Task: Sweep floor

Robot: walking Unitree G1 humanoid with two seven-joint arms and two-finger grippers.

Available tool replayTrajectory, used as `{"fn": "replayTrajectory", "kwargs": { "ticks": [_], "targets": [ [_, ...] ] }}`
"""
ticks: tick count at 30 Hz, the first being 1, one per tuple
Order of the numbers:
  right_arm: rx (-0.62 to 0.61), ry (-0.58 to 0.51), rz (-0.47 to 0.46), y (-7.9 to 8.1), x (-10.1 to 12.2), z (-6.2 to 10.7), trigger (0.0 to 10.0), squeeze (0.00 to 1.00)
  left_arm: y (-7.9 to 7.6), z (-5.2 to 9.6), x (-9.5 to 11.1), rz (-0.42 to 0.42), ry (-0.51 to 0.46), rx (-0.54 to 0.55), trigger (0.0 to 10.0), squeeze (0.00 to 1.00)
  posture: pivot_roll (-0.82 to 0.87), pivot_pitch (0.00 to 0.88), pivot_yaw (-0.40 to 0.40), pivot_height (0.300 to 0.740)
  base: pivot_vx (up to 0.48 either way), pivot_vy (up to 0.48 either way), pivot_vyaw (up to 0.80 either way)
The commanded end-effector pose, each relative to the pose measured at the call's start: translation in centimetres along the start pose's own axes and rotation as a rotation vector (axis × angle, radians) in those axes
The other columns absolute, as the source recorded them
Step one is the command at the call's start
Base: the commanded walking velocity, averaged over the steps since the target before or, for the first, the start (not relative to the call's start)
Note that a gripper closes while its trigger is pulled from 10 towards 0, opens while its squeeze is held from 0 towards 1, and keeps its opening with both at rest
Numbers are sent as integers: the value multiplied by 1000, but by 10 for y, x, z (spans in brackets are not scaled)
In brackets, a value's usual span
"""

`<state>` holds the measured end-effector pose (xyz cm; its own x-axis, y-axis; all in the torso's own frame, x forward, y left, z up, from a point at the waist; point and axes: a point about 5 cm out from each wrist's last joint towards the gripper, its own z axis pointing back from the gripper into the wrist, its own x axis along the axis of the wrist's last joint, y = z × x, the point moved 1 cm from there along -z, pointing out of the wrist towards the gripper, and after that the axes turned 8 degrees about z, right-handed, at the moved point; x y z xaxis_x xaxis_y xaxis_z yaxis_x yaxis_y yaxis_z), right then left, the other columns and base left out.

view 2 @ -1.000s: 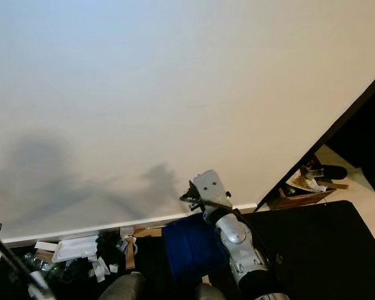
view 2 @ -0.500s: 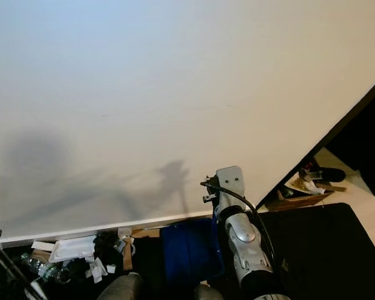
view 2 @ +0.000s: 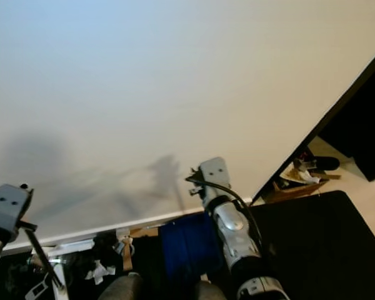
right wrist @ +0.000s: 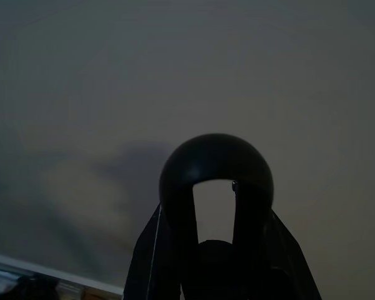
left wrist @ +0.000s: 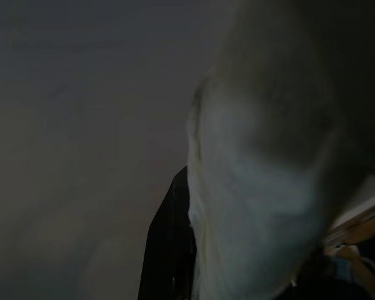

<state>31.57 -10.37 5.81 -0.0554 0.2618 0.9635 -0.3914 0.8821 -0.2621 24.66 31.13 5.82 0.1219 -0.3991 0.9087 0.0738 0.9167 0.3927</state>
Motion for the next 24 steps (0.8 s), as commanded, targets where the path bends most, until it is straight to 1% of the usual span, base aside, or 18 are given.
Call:
{"fn": "replayTrajectory", "kwargs": {
  "ticks": [1,2,3,4,5,6,11,12,13,14,16,17,18,19,20,21,23,24],
  "targets": [
    [100,28,-45,23,-7,0,10000,0,-8,-3,1,11,-20,-31,10000,349,180,175,41,740,0,0,0],
    [108,24,-40,24,-6,-1,10000,0,-13,-6,3,13,-29,-46,10000,349,179,180,37,740,0,0,0],
    [108,24,-40,24,-6,-1,10000,0,-13,-6,3,13,-29,-46,10000,349,179,180,37,740,0,0,0],
    [115,20,-35,24,-5,-2,10000,0,-21,-12,6,14,-45,-61,10000,349,177,181,36,740,0,0,0],
    [115,20,-35,24,-5,-2,10000,0,-21,-12,6,14,-45,-61,10000,349,177,181,36,740,0,0,0],
    [114,21,-34,23,-5,-3,10000,0,-28,-18,10,39,-59,-56,10000,341,174,181,35,740,0,0,0],
    [112,21,-33,22,-6,-3,10000,0,-35,-24,13,105,-78,-43,10000,349,169,185,36,740,0,0,0],
    [109,21,-34,22,-6,-3,10000,0,-40,-27,15,129,-90,-51,10000,349,167,188,37,740,0,0,0],
    [105,20,-35,21,-6,-3,10000,0,-53,-31,21,169,-119,-82,10000,349,164,192,37,740,0,0,0],
    [105,20,-35,21,-6,-3,10000,0,-53,-31,21,169,-119,-82,10000,349,164,192,37,740,0,0,0],
    [103,19,-36,21,-6,-2,10000,0,-64,-33,26,188,-148,-118,10000,345,161,197,38,740,0,0,0],
    [103,19,-36,21,-6,-2,10000,0,-64,-33,26,188,-148,-118,10000,345,161,197,38,740,0,0,0],
    [102,17,-38,21,-6,-2,10000,0,-76,-35,34,208,-182,-154,10000,345,161,199,37,740,0,0,0],
    [102,16,-38,21,-6,-2,10000,0,-81,-36,37,219,-197,-166,10000,345,161,199,37,740,0,0,0],
    [102,16,-38,21,-6,-2,10000,0,-81,-36,37,219,-197,-166,10000,345,161,199,37,740,0,0,0],
    [105,14,-38,22,-6,-2,10000,0,-88,-39,44,239,-224,-175,10000,349,162,199,34,740,0,0,0],
    [105,14,-38,22,-6,-2,10000,0,-88,-39,44,239,-224,-175,10000,349,162,199,34,740,0,0,0],
    [105,11,-43,22,-6,-3,10000,0,-92,-41,47,248,-239,-180,10000,349,162,200,32,740,0,0,0]
  ]
}}
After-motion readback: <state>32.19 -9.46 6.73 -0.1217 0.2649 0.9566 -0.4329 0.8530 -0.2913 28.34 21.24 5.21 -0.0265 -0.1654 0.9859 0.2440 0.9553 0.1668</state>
